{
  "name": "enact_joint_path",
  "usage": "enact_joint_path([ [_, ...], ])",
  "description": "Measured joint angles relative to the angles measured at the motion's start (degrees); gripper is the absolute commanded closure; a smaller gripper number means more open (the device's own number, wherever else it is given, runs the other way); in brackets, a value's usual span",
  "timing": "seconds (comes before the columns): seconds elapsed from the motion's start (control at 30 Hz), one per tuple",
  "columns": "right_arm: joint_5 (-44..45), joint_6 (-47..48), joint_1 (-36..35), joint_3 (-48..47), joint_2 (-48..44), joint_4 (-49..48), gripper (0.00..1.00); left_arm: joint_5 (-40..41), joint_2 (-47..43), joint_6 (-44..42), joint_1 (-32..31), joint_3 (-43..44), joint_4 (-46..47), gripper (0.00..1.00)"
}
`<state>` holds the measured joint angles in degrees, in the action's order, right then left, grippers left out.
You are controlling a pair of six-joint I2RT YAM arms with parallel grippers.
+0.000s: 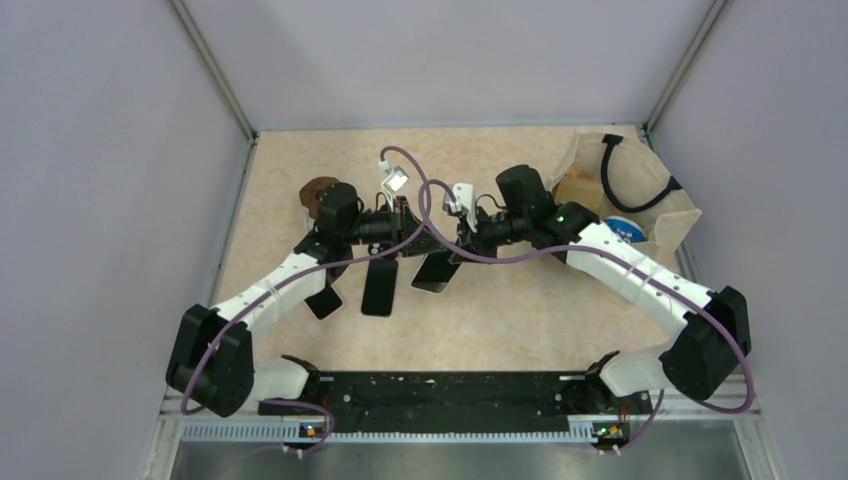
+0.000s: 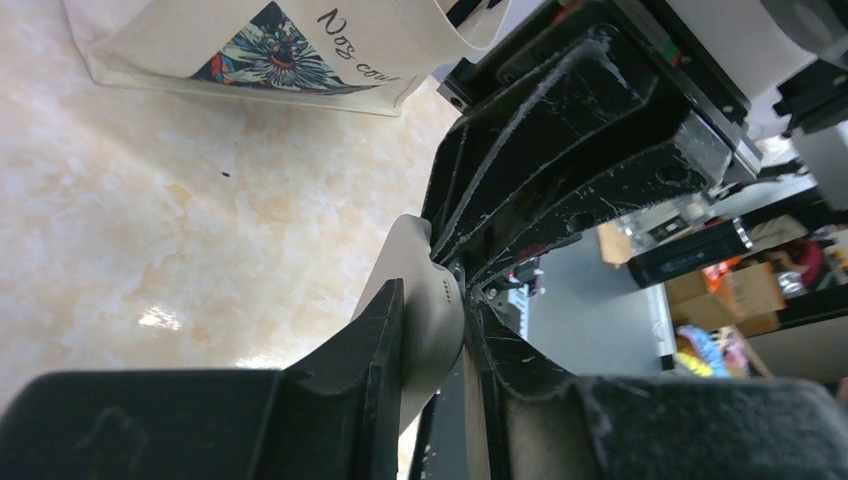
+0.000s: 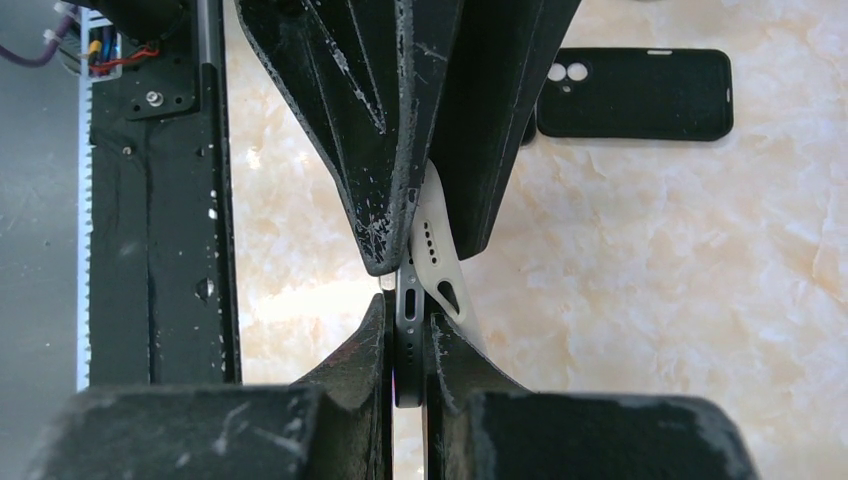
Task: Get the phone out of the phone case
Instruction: Remove the phone case from the phone.
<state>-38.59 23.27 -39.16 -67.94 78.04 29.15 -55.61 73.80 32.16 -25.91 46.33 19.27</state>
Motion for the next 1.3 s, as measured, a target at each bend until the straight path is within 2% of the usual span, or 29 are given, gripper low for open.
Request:
enact_joint_path([
  [0.3, 4.2, 1.8, -0.5, 0.0, 0.0, 1.2, 1.0, -0.7, 4.6, 14.4, 1.1, -3.0, 11.5, 1.0],
  [0.53, 5.1, 2.8, -1.0, 0.0, 0.0, 2.1, 1.0, 0.4, 5.5, 21.0, 1.2, -4.6, 14.7, 1.0],
  [1.03, 7.5, 5.8, -1.7, -0.2, 0.4, 5.1, 1.0, 5.8, 8.6, 27.6, 1.1, -3.8, 10.8, 1.0],
  [1.17, 5.7, 6.7, -2.5, -1.2, 0.4, 7.3, 1.0, 9.6, 9.9, 27.6, 2.4, -3.8, 8.5, 1.0],
  [1.3, 5.4, 7.6, -2.7, -3.3, 0.2, 5.3, 1.0, 11.1, 11.0, 25.6, 3.6, -3.8, 3.6, 1.0],
])
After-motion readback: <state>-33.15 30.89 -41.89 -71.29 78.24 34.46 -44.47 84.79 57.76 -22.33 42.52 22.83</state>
